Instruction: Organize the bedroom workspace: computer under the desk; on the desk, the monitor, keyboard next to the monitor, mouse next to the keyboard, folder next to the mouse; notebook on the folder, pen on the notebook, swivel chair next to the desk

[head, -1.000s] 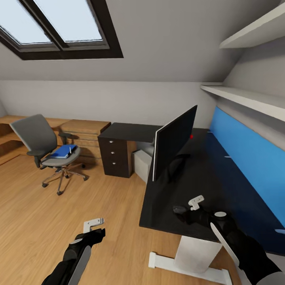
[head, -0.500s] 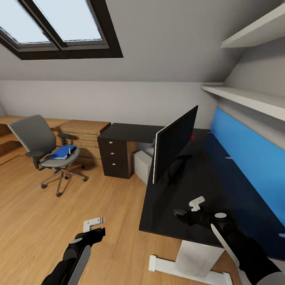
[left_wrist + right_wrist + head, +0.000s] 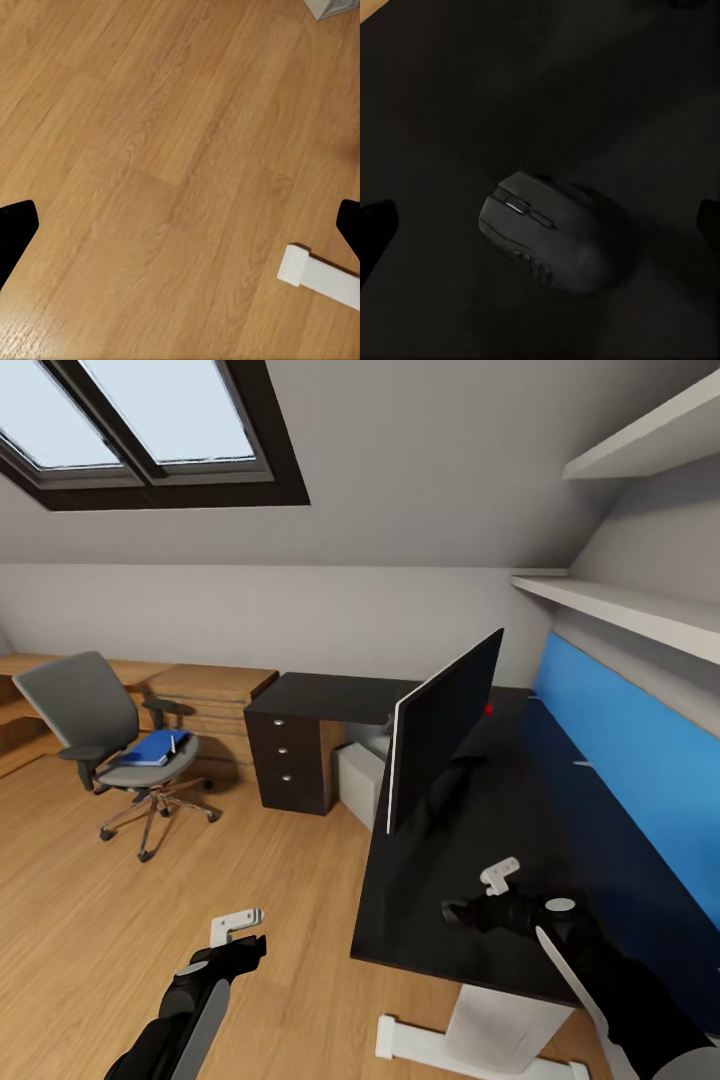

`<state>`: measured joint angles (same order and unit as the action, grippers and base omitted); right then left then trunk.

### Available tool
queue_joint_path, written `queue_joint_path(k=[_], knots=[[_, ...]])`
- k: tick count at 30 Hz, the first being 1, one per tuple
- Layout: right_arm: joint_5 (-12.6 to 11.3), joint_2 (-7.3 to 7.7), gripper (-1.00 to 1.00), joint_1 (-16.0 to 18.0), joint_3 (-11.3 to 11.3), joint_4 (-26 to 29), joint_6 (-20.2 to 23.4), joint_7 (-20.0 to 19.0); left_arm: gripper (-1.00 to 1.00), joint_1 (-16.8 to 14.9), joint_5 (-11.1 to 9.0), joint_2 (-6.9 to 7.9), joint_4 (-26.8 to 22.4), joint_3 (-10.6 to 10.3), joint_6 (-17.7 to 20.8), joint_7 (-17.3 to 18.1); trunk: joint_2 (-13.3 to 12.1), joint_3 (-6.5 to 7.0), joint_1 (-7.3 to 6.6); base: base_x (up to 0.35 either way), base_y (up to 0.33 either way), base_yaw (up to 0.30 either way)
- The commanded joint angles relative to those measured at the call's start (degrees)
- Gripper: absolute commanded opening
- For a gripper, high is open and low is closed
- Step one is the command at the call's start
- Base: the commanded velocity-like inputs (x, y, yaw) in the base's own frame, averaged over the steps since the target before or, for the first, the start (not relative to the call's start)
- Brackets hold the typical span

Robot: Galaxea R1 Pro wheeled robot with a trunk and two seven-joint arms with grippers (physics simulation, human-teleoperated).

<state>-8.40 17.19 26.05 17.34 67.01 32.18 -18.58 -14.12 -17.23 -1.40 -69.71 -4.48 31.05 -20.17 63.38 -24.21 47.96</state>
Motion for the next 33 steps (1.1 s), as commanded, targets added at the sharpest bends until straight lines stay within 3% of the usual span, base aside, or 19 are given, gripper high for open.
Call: queue_joint_path(k=[1, 8, 11, 27, 33], knots=[[-0.6, 0.16, 1.0, 0.05, 0.11, 0.06, 0.34, -0.04, 1.0, -0.04, -0.61, 0.01, -0.06, -0.09, 0.15, -0.55, 0.04, -0.07, 0.01, 0.034, 0.0, 0.0], [-0.6, 1.89, 1.0, 0.05, 0.15, 0.0, -1.08, -5.91, 1.0, -0.04, -0.61, -0.06, -0.06, -0.12, 0.15, -0.5, 0.04, -0.07, 0.01, 0.011, 0.0, 0.0], [-0.21, 2.96, 1.0, 0.05, 0.19, -1.71, -4.89, -10.76, 1.0, -0.04, -0.61, -0.08, -0.02, -0.16, 0.17, -0.53, 0.04, -0.07, 0.01, 0.001, 0.0, 0.0], [13.88, 3.8, 1.0, 0.05, 0.25, -10.51, -17.95, -26.4, 1.0, -0.04, -0.57, -0.15, 0.17, -0.18, 0.15, -0.57, 0.04, -0.07, 0.01, 0.0, 0.0, 0.0], [14.52, 4.59, 1.0, 0.05, 0.24, -11.55, -20.14, -27.59, 1.0, -0.04, -0.55, -0.18, 0.18, -0.18, 0.15, -0.57, 0.04, -0.07, 0.01, 0.0, 0.0, 0.0]])
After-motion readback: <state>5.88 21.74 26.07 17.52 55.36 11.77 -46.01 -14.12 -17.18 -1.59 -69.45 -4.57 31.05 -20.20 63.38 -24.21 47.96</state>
